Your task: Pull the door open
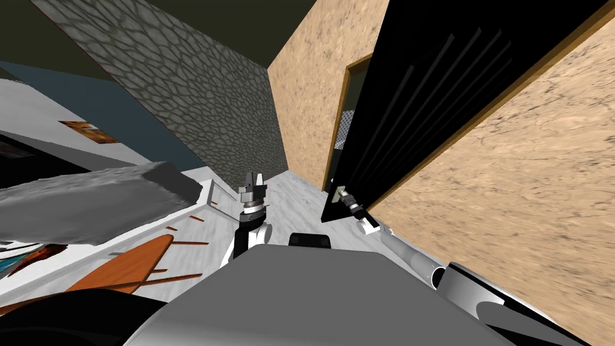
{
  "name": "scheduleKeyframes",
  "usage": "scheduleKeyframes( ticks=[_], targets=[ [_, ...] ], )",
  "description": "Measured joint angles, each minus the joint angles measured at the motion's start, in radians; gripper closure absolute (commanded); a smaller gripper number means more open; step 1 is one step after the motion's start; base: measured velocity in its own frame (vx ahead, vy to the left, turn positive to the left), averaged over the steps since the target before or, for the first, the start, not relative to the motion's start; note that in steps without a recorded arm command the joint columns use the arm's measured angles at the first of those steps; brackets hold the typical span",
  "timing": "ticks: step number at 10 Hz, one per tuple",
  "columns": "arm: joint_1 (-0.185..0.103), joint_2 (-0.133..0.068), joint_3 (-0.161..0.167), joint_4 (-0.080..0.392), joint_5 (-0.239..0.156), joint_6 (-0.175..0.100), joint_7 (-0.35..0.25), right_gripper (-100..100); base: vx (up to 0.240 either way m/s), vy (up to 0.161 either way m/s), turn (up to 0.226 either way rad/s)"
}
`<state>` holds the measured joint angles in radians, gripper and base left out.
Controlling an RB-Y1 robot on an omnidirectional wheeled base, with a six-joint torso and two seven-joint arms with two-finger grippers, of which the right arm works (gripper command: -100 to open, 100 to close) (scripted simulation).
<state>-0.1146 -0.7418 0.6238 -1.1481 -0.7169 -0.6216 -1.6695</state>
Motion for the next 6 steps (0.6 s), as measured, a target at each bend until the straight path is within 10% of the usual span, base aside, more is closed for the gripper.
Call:
scheduleKeyframes(
  ticks=[6],
  targets=[
    [0.013, -0.066, 0.073, -0.012, 0.02, -0.066, -0.069, 100, -0.152, -0.094, 0.083]
  ],
)
